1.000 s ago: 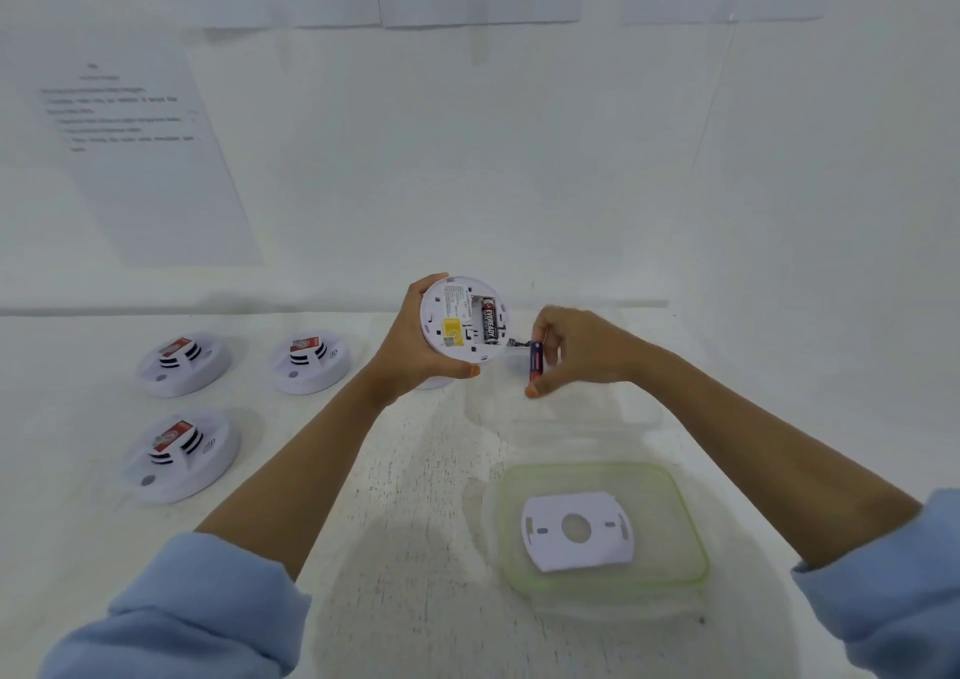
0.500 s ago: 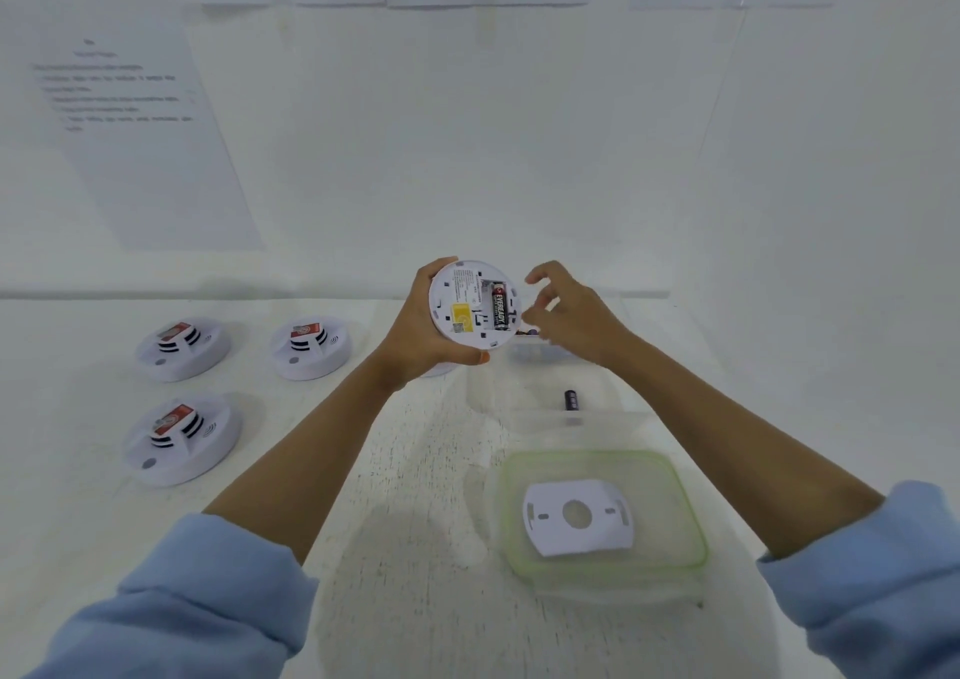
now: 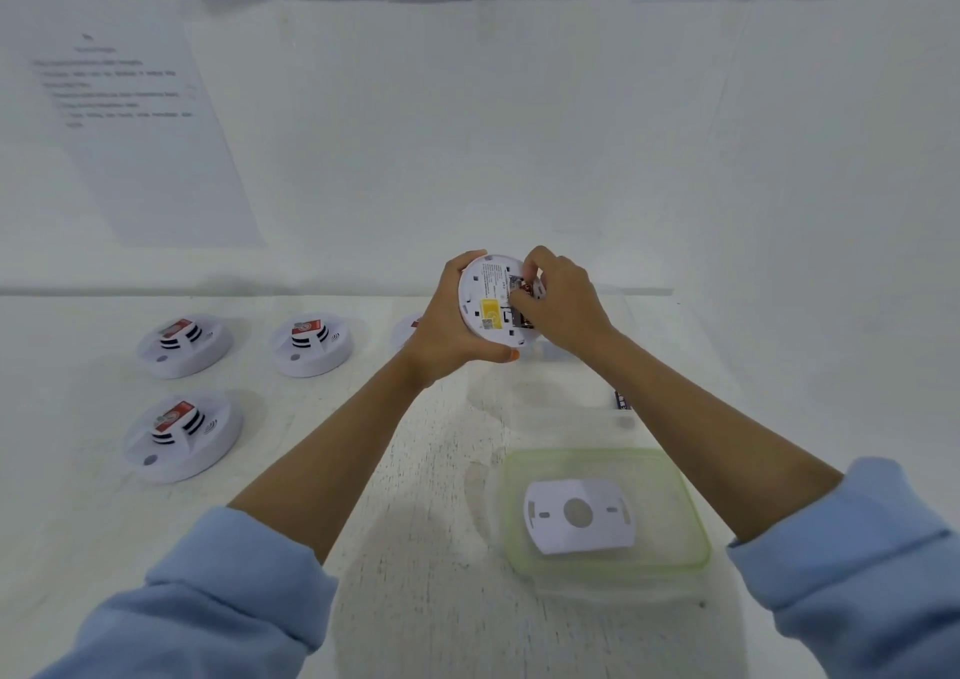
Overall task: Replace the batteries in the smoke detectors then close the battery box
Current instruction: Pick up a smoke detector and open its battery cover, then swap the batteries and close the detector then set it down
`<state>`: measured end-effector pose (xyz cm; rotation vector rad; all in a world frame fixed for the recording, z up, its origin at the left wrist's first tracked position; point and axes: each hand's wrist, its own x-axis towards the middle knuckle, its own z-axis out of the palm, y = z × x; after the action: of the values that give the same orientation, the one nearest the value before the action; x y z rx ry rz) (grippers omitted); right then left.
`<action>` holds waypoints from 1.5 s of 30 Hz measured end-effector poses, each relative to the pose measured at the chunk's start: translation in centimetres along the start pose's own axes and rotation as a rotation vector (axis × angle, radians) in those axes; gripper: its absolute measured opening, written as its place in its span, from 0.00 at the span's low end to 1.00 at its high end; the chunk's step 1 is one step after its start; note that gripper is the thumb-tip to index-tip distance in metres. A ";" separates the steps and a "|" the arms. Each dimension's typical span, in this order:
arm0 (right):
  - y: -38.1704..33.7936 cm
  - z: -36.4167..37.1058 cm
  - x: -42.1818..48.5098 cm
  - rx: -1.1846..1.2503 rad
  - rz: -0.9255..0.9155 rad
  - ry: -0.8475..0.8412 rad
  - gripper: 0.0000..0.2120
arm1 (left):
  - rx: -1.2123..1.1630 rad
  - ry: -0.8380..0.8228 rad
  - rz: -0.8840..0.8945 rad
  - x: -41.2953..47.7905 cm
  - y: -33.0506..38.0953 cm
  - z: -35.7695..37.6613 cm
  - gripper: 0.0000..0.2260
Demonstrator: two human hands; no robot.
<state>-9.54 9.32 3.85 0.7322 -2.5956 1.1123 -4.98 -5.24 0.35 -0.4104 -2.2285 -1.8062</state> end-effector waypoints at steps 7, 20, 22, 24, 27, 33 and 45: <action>0.5 -0.4 0.1 0.055 -0.003 0.015 0.09 | 0.007 -0.001 -0.012 0.0 -0.1 0.2 0.44; 2.0 -4.5 -0.4 -0.084 0.285 -0.105 0.04 | 0.077 0.027 -0.020 0.3 -0.4 -1.0 0.44; 3.0 -4.3 -1.3 -0.353 0.367 -0.424 0.05 | 0.089 0.036 -0.029 0.2 -0.7 -1.1 0.44; 3.5 -4.0 -2.0 -0.466 0.424 -0.591 0.06 | 0.099 0.042 -0.031 0.2 -1.0 -1.1 0.45; 3.3 -4.6 -1.2 -0.418 0.461 -0.591 0.09 | 0.111 0.049 -0.021 0.6 -1.3 -1.2 0.45; 3.6 -1.6 3.6 -0.338 0.140 -0.399 0.10 | 0.101 0.105 -0.002 2.0 -1.8 -2.0 0.44; 5.5 3.8 7.2 -0.303 0.196 -0.671 0.04 | 0.158 0.109 -0.021 3.2 -3.3 -2.6 0.45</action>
<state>-18.60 7.18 0.68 0.9098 -3.3517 0.5358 -9.13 -8.25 -1.00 -0.2524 -2.2860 -1.6063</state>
